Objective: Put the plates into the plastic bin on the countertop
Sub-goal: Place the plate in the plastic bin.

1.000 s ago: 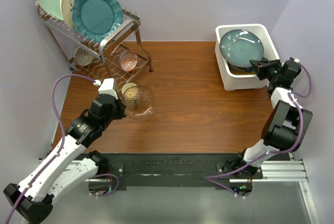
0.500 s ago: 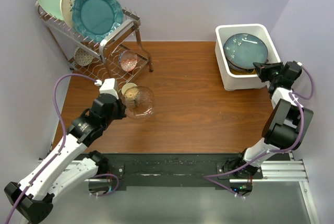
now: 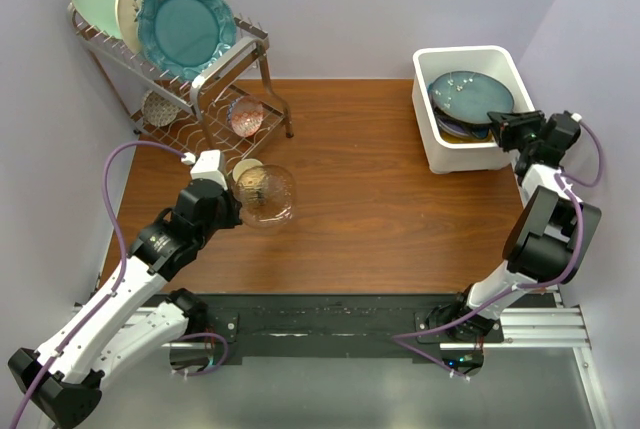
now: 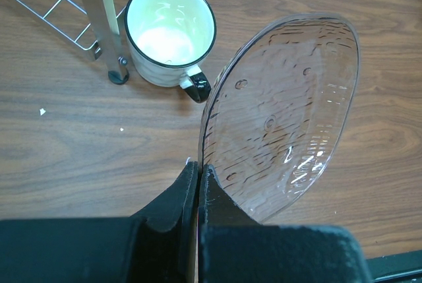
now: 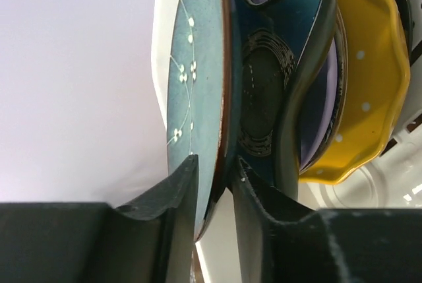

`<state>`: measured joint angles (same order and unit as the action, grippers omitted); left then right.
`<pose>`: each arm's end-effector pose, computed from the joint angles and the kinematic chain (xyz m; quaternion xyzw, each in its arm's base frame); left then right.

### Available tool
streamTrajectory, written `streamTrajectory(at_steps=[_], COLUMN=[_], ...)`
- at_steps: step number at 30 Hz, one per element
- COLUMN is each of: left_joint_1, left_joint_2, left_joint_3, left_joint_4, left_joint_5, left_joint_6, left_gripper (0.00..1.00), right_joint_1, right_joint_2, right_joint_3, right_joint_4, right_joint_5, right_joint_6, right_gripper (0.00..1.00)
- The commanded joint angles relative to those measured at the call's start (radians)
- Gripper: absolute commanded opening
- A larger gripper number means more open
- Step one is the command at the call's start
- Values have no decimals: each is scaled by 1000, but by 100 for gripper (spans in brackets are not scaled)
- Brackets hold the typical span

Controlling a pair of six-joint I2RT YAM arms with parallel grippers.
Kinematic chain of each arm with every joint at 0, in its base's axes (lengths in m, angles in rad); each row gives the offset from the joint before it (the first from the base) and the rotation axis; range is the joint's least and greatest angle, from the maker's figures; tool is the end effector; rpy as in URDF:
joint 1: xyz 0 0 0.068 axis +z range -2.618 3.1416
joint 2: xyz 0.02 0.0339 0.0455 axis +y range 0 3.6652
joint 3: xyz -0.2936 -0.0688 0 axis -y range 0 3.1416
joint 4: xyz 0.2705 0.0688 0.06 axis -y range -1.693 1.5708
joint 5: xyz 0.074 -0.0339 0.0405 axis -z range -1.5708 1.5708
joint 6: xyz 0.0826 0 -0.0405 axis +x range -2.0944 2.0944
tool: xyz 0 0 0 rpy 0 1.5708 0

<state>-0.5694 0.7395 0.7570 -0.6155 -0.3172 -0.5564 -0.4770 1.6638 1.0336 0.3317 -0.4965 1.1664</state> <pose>0.1811 -0.0853 0.2902 -0.0682 0.8734 -0.1282 0.4649 0.4101 -0.1677 0.2518 0.4716 0.6379 0.3806 0.4752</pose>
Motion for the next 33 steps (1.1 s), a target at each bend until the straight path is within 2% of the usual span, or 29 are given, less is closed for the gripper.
streamTrajectory(at_steps=[1, 6, 7, 9, 12, 20, 27, 33], left_joint_1=[8, 8, 8, 6, 6, 8, 8, 8], left_joint_2=[-5, -5, -5, -5, -6, -19, -25, -35], left_joint_3=[5, 4, 2, 4, 5, 2, 1, -1], left_joint_4=[42, 43, 43, 43, 43, 45, 48, 51], left_joint_5=[4, 6, 6, 6, 6, 7, 13, 10], left_joint_6=[9, 9, 9, 9, 9, 9, 10, 9], left_gripper=[0, 0, 0, 0, 0, 0, 0, 0], right_joint_1=[2, 2, 2, 2, 2, 2, 2, 2], right_joint_2=[-22, -18, -18, -27, -42, -75, -125, -139], right_joint_3=[54, 46, 43, 19, -20, -145, -173, -221], right_joint_4=[75, 73, 78, 92, 110, 139, 37, 125], right_joint_5=[-17, -39, -57, -66, -85, -148, -181, -244], right_joint_6=[-17, -20, -17, -11, 1, 16, -51, 32], right_gripper=[36, 48, 57, 66, 74, 81, 83, 84])
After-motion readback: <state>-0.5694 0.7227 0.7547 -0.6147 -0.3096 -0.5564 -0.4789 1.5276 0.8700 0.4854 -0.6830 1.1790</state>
